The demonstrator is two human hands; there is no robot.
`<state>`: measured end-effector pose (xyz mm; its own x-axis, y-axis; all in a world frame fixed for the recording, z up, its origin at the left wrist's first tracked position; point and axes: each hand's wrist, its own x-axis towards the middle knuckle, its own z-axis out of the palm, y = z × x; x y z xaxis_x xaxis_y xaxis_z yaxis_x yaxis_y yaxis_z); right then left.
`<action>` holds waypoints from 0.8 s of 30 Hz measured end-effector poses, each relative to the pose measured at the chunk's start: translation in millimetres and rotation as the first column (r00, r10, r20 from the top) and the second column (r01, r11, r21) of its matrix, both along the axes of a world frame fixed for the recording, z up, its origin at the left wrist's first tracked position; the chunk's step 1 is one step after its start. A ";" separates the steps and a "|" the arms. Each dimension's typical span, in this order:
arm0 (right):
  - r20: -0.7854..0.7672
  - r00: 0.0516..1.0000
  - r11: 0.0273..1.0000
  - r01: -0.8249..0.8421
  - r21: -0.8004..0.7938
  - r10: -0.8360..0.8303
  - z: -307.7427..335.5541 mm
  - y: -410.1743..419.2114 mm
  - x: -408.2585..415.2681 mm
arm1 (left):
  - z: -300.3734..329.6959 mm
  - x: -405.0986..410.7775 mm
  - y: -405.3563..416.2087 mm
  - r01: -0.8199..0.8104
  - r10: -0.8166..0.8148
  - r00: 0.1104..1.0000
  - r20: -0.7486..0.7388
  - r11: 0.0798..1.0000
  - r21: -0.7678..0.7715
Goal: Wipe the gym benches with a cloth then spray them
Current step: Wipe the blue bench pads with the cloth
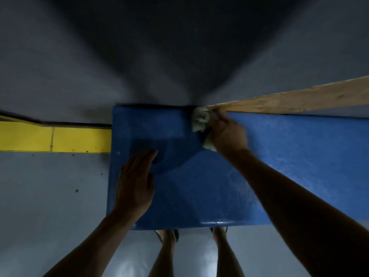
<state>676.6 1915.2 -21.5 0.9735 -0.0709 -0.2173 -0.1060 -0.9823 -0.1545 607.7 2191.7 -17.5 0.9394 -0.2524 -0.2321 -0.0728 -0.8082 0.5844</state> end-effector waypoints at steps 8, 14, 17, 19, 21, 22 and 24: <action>0.161 0.838 0.850 0.526 0.017 -0.522 -21.4 -23.6 -67.5 | -2.0 2.5 -3.2 0.034 -0.035 0.999 -0.009 0.997 -0.067; 0.152 0.972 0.970 0.146 0.194 -0.177 -14.8 128.9 -76.0 | -5.6 3.8 -6.8 0.042 -0.042 0.999 -0.014 0.999 -0.035; 0.168 0.983 0.992 -0.085 0.087 0.070 -15.4 87.6 -79.2 | -2.5 5.9 -7.4 0.022 -0.022 1.000 -0.007 0.999 -0.037; 0.181 0.981 0.998 -0.062 -0.027 0.066 -19.9 35.4 -84.7 | -2.3 6.4 -7.4 0.041 -0.040 0.999 0.009 0.999 -0.032; 0.167 0.981 0.989 0.117 -0.095 -0.100 -22.2 -19.8 -94.9 | -2.8 6.1 -7.1 0.060 -0.060 0.998 0.002 0.998 -0.027; 0.151 0.967 0.968 0.222 -0.117 -0.204 -20.2 -41.7 -100.9 | -2.9 6.0 -7.3 0.068 -0.068 0.998 -0.006 0.997 -0.027; 0.115 0.912 0.905 0.407 -0.125 -0.395 -15.1 -56.3 -110.4 | -3.0 4.3 -7.5 0.092 -0.092 0.996 -0.012 0.995 -0.026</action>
